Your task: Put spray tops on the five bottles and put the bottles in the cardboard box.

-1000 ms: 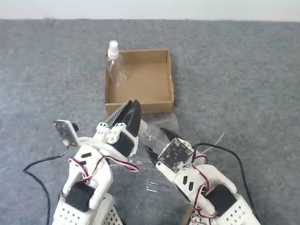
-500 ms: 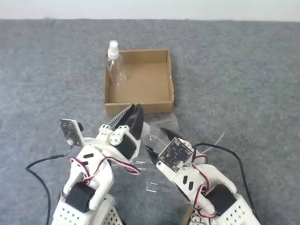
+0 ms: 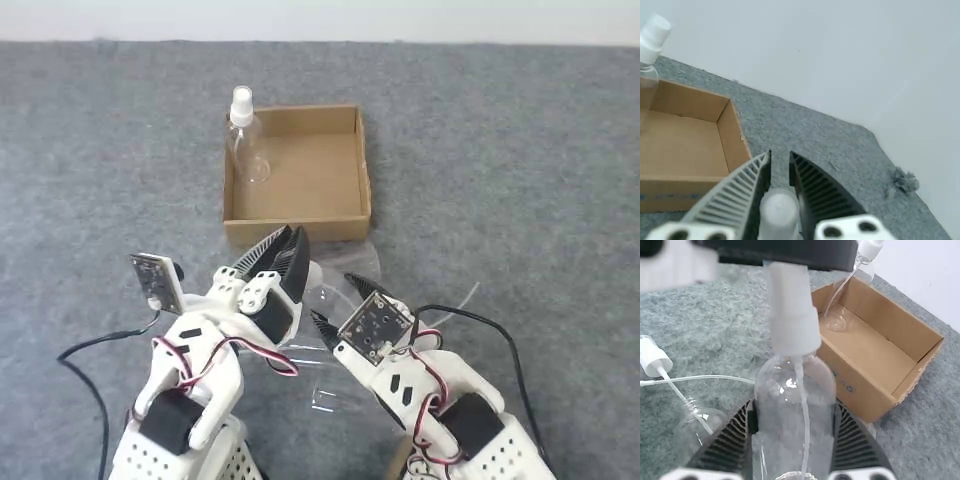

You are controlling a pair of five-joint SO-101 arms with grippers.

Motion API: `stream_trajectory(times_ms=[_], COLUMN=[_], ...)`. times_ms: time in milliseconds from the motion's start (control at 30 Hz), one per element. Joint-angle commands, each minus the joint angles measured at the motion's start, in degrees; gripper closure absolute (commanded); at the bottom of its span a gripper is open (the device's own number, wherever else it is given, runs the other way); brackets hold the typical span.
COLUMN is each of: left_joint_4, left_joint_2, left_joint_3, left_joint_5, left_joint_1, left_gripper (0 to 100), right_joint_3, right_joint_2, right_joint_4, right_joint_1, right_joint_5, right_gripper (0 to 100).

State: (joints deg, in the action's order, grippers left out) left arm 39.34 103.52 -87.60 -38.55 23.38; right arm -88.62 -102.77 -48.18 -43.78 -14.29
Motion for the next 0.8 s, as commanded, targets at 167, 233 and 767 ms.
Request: stream_trajectory(times_ms=[167,233,767], left_joint_4=[2.6,2.6,7.7], left_joint_2=[0.7,0.7,0.7], left_joint_3=[1.1,1.0,5.4], left_joint_5=[0.7,0.7,6.1], left_joint_1=[1.6,1.6,2.5], left_gripper=[99,99,98], right_joint_3=[1.3,1.3,1.4], right_joint_2=[-1.3,-1.3,-1.3], right_joint_4=[0.9,0.9,1.0], right_joint_1=[-0.6,-0.6,-0.5], right_joint_5=[0.4,0.4,0.4], right_gripper=[99.3,99.2,99.2])
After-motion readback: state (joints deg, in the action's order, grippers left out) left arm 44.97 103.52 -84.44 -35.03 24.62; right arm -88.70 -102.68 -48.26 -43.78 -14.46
